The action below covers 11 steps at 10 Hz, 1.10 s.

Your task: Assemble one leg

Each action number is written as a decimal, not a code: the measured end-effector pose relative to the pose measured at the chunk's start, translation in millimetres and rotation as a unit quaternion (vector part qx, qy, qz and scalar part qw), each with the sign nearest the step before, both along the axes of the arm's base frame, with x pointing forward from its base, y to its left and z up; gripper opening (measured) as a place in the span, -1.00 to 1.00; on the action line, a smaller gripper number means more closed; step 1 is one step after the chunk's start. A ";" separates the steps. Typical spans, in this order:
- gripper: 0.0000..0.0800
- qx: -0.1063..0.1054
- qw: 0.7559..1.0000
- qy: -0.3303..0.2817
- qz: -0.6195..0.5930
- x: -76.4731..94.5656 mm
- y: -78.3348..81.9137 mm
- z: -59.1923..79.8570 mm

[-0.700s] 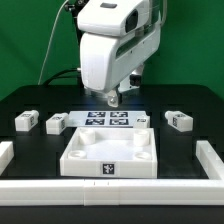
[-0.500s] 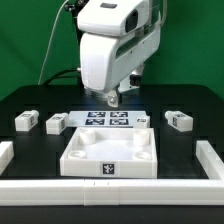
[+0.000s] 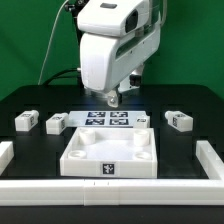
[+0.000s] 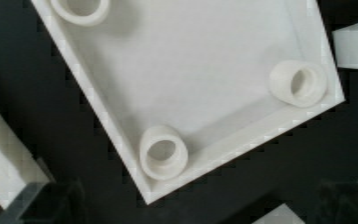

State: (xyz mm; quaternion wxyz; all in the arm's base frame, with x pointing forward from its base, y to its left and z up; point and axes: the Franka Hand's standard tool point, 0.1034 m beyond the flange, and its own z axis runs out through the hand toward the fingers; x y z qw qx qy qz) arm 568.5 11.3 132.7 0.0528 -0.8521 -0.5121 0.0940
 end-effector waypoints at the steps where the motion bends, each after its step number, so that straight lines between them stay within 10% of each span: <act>1: 0.62 0.004 1.000 -0.020 0.013 -3.3 1.9 -6.9; 6: 0.62 0.023 0.992 -0.057 0.114 -48.5 -3.5 -47.1; 11: 0.62 0.025 0.990 -0.059 0.123 -48.6 -4.1 -49.2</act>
Offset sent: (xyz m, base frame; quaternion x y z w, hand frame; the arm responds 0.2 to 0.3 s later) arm -0.0395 0.0092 -0.0270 -0.0659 0.0708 -0.1238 0.9876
